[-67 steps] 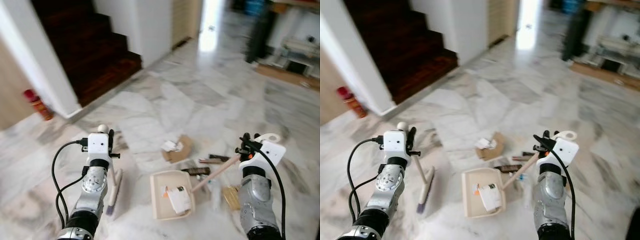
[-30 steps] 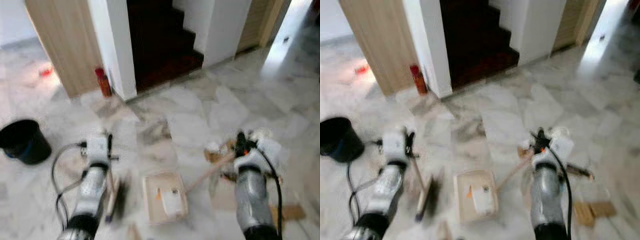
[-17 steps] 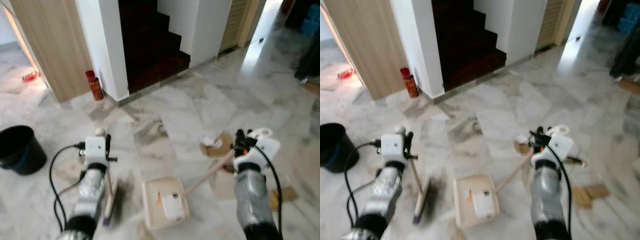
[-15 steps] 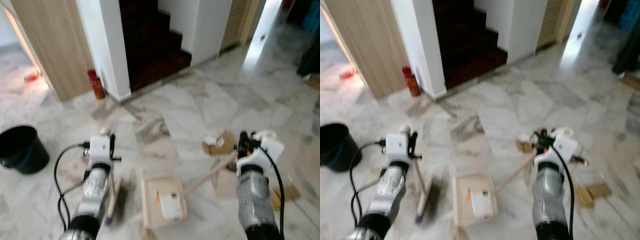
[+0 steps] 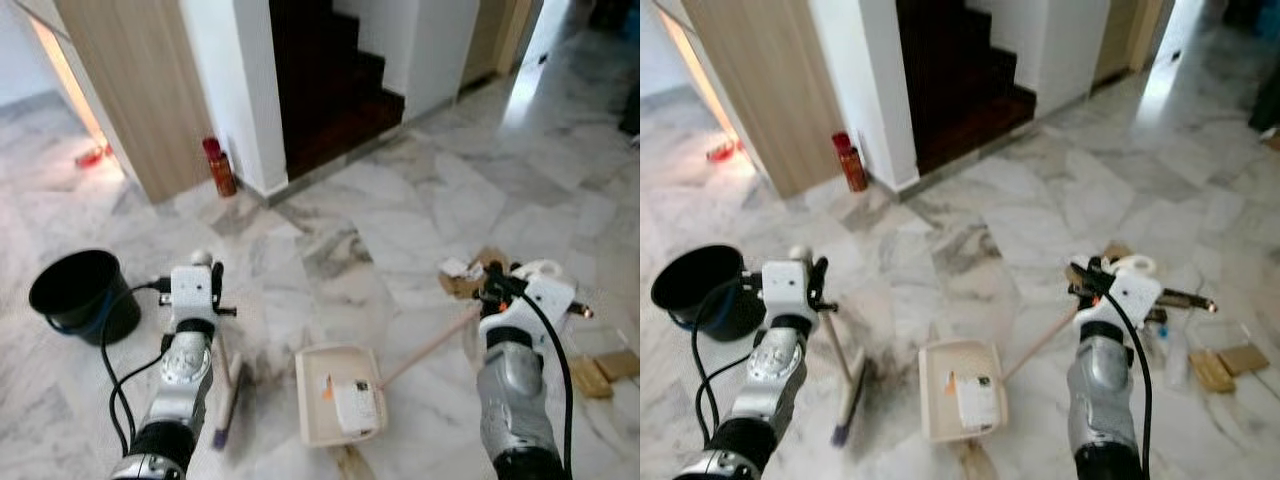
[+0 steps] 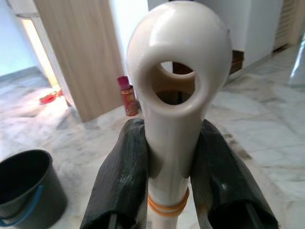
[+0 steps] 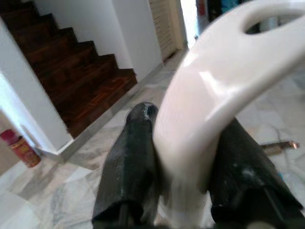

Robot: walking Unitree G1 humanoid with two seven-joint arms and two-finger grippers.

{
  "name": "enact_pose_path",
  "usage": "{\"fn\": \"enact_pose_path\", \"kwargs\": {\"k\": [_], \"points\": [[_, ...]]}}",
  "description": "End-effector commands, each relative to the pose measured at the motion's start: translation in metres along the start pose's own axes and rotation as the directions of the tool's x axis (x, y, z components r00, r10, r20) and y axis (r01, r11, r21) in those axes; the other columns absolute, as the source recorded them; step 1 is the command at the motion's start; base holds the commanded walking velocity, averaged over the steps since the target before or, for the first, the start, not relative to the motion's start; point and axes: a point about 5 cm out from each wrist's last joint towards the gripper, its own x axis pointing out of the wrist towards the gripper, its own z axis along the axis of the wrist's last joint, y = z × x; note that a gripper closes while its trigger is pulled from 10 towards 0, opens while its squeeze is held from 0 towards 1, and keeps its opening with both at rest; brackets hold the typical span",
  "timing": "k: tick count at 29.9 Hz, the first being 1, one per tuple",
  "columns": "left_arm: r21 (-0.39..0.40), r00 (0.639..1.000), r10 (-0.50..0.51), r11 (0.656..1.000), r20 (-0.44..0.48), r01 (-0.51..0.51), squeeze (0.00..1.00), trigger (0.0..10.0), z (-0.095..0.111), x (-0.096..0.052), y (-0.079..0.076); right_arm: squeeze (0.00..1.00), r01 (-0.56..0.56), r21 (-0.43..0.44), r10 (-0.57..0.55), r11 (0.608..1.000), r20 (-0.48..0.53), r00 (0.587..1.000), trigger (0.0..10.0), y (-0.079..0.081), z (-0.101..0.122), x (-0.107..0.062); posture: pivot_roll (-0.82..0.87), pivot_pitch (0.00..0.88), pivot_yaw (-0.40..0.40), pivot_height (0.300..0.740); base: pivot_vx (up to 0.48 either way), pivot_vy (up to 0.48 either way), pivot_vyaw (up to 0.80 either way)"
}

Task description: Sweep floor

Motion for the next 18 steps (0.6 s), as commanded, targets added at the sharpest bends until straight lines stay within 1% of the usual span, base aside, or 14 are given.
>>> {"fn": "enact_pose_path", "kwargs": {"k": [1, 9, 18], "points": [[0.026, 0.999, 0.014, 1.0, 0.031, -0.015, 0.0, 10.0, 0.0079, 0.0045, 0.0098, 0.0, -0.032, 0.019, 0.031, 0.999, 0.068, 0.997, 10.0, 0.0145, 0.0124, 0.0025, -0.19, 0.0, 0.076, 0.74, 0.0, 0.394, 0.0], [0.023, 1.0, -0.001, 1.0, 0.031, 0.001, 0.0, 10.0, 0.0104, 0.008, 0.0062, 0.0, -0.027, 0.017, 0.026, 0.999, 0.061, 0.998, 10.0, 0.014, 0.0113, 0.001, -0.2, 0.0, 0.085, 0.74, 0.0, 0.396, 0.0], [0.025, 1.0, 0.005, 1.0, 0.03, -0.006, 0.0, 10.0, 0.0099, 0.0075, 0.0093, 0.0, -0.029, 0.019, 0.027, 0.999, 0.06, 0.998, 10.0, 0.0157, 0.012, 0.0018, -0.19, 0.0, 0.079, 0.74, 0.0, 0.395, 0.0]]}}
